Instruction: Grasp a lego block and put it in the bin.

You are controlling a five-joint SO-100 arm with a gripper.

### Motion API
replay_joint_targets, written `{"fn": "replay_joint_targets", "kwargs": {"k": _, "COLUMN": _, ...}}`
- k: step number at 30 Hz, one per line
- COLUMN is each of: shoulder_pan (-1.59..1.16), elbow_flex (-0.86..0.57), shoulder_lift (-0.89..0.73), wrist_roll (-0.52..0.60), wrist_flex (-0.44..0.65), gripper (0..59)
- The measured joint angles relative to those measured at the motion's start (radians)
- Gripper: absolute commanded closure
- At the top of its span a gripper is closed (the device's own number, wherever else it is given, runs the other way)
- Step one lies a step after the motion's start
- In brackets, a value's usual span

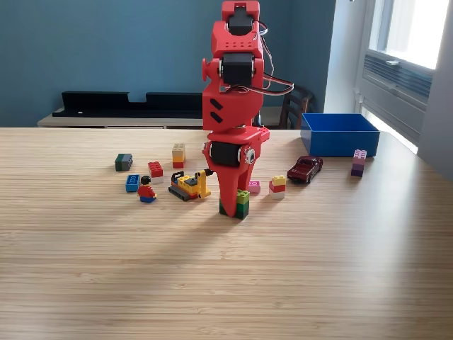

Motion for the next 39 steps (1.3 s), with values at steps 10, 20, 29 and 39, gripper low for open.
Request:
{"fn": "replay_joint_targets", "kwargs": {"k": 10, "shoulder_pan": -0.040, "elbow_flex": 0.002, "shoulder_lift": 0.284, "wrist_roll": -0.167, "wrist_flex": 0.044, "gripper": 58.6}}
{"fn": "replay_joint_targets", "kwargs": {"k": 20, "shoulder_pan": -0.321, "elbow_flex": 0.221, "shoulder_lift": 0.571, "wrist_roll": -0.379, "wrist_flex": 0.207, "gripper": 58.6}}
{"fn": "replay_joint_targets", "kwargs": {"k": 29, "shoulder_pan": -0.612, "elbow_flex": 0.244, "shoulder_lift": 0.627, "wrist_roll": -0.439, "wrist_flex": 0.408, "gripper": 58.6}}
{"fn": "replay_joint_targets", "kwargs": {"k": 39, "shoulder_pan": -1.017, "elbow_flex": 0.225, "shoulder_lift": 0.627, "wrist_roll": -0.399, "wrist_flex": 0.541, "gripper": 58.6}}
